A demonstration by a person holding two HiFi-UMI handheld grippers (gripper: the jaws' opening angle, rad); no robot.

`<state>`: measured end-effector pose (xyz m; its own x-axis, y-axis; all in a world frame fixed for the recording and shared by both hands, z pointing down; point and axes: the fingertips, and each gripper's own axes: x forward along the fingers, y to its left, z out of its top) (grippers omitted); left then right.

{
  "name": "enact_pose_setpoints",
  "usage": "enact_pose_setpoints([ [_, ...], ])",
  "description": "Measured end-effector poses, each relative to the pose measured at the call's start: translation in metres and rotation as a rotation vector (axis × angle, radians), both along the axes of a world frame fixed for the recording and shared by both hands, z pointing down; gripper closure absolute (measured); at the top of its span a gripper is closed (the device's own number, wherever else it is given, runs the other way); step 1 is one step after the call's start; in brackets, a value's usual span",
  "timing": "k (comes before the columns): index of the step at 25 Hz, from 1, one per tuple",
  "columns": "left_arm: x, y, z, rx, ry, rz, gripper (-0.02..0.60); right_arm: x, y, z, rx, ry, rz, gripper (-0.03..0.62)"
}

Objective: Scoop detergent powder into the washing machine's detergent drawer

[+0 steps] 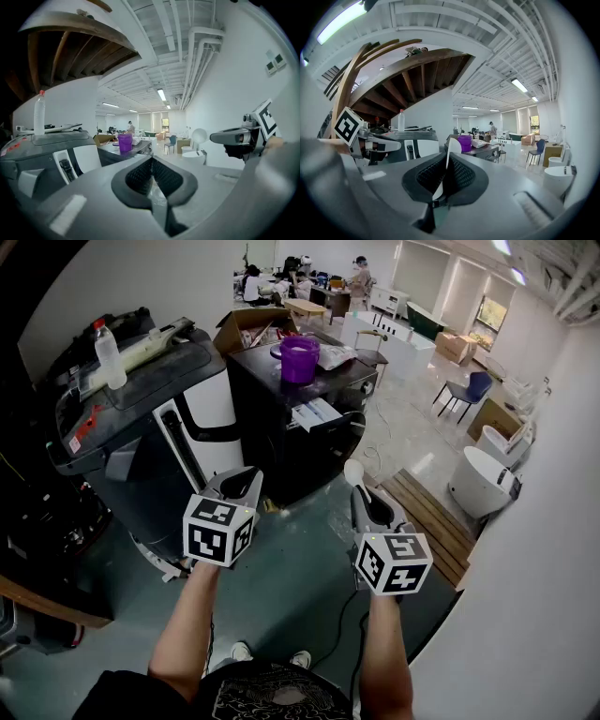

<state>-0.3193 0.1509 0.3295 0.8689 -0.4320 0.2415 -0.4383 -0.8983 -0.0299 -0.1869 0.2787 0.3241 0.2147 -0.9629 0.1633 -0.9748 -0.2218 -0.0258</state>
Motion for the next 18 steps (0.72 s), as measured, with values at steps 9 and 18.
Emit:
enact_pose_setpoints([
  [9,0.021,0.023,0.01,-0.003,-0.058,0.04,0.581,0.011,0.014,0.006,0.016,-0.026,-0.017,0.559],
  [18,0.047,0.051,0.012,0.022,-0.078,0.052,0.581,0.029,0.032,0.01,0.022,-0.021,-0.038,0.56],
])
